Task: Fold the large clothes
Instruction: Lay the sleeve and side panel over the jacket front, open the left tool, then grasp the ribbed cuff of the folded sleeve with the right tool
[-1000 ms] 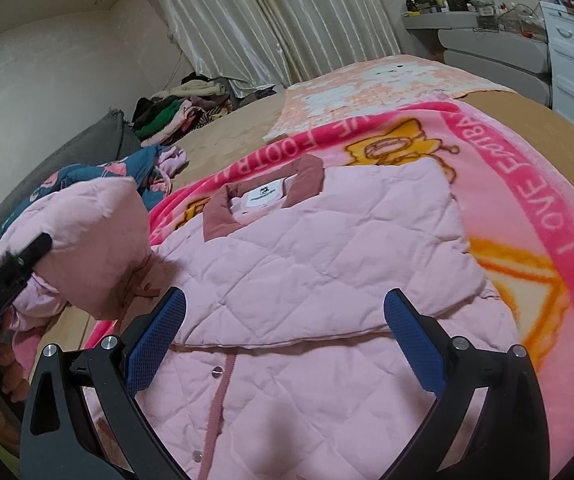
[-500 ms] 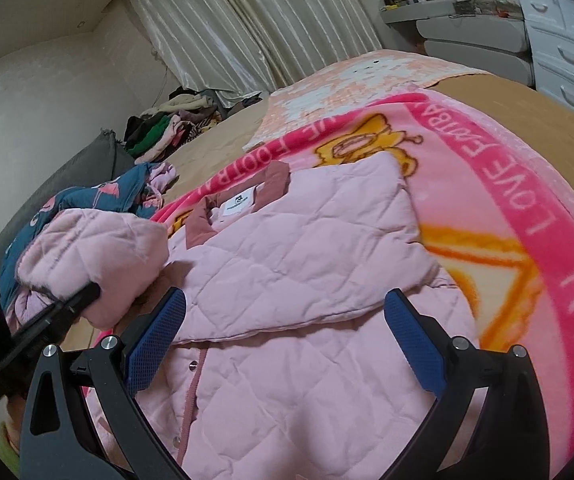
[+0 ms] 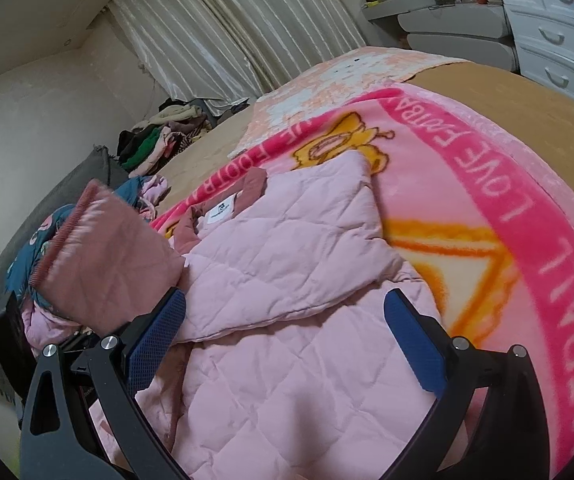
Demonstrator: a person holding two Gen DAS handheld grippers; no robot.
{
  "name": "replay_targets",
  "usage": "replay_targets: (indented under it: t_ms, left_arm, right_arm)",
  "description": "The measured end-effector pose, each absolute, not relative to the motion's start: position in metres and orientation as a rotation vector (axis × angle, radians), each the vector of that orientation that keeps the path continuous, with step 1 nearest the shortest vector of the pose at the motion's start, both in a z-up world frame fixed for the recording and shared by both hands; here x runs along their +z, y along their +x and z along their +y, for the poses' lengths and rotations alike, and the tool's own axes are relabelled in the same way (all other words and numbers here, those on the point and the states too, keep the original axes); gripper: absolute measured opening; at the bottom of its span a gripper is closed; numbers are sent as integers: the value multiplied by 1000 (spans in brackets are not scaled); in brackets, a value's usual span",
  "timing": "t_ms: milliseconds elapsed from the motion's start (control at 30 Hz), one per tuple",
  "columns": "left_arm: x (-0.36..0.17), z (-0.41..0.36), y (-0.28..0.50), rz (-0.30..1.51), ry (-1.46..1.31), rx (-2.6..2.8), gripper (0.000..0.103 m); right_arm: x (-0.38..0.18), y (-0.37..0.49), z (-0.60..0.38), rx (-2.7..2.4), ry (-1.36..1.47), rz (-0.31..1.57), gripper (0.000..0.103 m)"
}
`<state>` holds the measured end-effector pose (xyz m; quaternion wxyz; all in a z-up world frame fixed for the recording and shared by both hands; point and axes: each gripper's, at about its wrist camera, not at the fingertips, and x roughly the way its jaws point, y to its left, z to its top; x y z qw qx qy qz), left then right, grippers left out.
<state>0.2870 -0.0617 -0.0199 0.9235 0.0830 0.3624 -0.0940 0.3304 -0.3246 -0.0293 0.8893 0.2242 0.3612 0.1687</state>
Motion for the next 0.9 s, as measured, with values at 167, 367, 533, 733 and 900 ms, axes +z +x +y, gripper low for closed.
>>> replay_targets:
  t_ms: [167, 367, 533, 733, 900]
  left_arm:
    - [-30, -72, 285, 769, 202, -213, 31]
    - [-40, -81, 277, 801, 226, -246, 57]
    - [-40, -71, 266, 841, 186, -277, 79]
    - [-23, -34, 260, 829, 110, -256, 92]
    - [-6, 11, 270, 797, 33, -159, 94]
  right_arm:
    - [-32, 328, -332, 337, 478, 755, 99]
    - [-31, 328, -331, 341, 464, 756, 99]
    - [-31, 331, -321, 364, 446, 783, 99]
    - [-34, 336, -294, 417, 427, 829, 99]
    - [-43, 341, -266, 454, 404, 886, 99]
